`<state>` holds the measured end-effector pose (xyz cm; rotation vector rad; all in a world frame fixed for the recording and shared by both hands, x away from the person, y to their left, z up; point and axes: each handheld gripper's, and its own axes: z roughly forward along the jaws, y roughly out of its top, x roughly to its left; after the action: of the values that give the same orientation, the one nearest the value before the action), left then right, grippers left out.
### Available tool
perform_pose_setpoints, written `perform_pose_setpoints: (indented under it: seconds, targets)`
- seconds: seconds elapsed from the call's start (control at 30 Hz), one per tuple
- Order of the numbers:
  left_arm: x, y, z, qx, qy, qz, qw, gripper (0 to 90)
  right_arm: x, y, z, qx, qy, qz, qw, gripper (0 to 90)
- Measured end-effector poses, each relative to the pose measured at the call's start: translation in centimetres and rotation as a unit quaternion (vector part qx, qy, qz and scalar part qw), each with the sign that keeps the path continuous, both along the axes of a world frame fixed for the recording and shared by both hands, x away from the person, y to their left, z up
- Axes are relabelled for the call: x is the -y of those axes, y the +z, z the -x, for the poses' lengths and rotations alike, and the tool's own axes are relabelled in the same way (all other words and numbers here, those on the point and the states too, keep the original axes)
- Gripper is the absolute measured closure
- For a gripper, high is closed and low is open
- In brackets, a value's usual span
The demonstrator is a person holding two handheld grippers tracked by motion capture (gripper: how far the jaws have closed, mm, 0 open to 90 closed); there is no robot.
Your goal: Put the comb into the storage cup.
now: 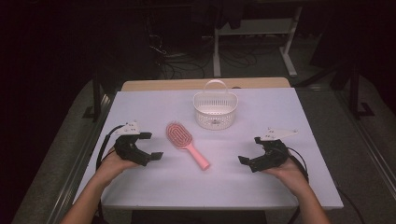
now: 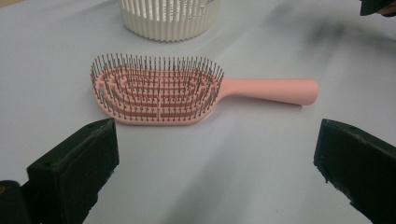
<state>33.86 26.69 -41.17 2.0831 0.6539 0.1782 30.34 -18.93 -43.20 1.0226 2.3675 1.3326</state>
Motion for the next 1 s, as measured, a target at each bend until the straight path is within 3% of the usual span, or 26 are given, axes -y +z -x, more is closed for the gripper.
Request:
perform_pose_setpoints:
  seconds: [0.53,1.0]
  targets:
    - [0.7,0.3,-0.1,-0.001,-0.003,0.008,1.0000,0.0,0.1,0.1,0.0,0.000,-0.004,-0.006,1.0000,0.0]
    - [2.4,0.9,-0.8,0.002,-0.022,0.016,0.9996,0.0,0.2,0.1,-0.1,0.003,-0.003,-0.008,1.0000,0.0]
